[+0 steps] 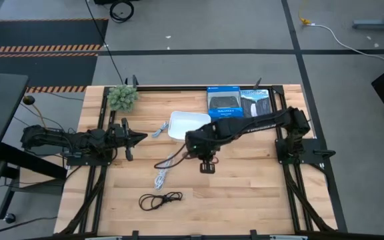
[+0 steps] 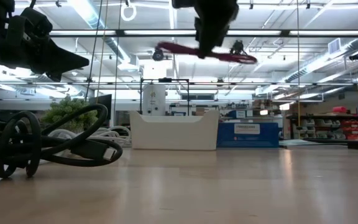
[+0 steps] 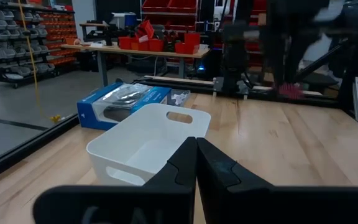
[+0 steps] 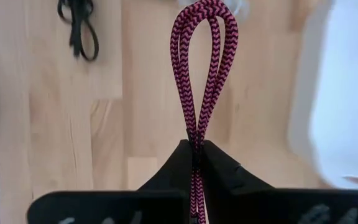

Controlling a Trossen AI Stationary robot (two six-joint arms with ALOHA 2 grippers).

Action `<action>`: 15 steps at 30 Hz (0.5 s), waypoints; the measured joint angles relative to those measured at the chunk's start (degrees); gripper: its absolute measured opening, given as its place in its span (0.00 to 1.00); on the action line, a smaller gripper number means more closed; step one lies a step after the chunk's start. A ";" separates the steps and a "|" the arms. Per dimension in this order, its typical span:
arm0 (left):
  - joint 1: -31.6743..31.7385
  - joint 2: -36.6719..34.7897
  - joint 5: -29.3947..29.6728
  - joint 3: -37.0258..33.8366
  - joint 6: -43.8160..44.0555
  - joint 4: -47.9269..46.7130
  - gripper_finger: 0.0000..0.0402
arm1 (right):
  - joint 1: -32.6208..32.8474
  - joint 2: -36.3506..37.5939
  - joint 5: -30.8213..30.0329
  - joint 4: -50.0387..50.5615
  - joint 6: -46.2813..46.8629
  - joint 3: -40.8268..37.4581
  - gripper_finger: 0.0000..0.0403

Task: Pick and place USB-C Cables
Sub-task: Put the red charger cable into the white bin

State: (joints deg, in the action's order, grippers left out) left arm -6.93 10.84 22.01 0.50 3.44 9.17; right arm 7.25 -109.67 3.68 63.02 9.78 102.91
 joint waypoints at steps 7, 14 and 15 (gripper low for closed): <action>0.01 0.00 -0.01 -0.01 0.00 0.00 0.03 | -3.80 0.00 -1.74 6.58 -1.85 8.51 0.05; -0.01 0.01 -0.01 0.00 0.00 0.00 0.03 | -6.32 0.04 -3.65 12.70 -3.33 17.88 0.05; 0.00 -0.01 -0.01 -0.01 0.00 0.00 0.03 | -6.52 0.04 -3.67 12.89 -3.34 19.24 0.05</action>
State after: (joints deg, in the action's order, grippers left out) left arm -6.93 10.83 22.00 0.49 3.44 9.17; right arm 0.72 -109.62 0.01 75.91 6.44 122.15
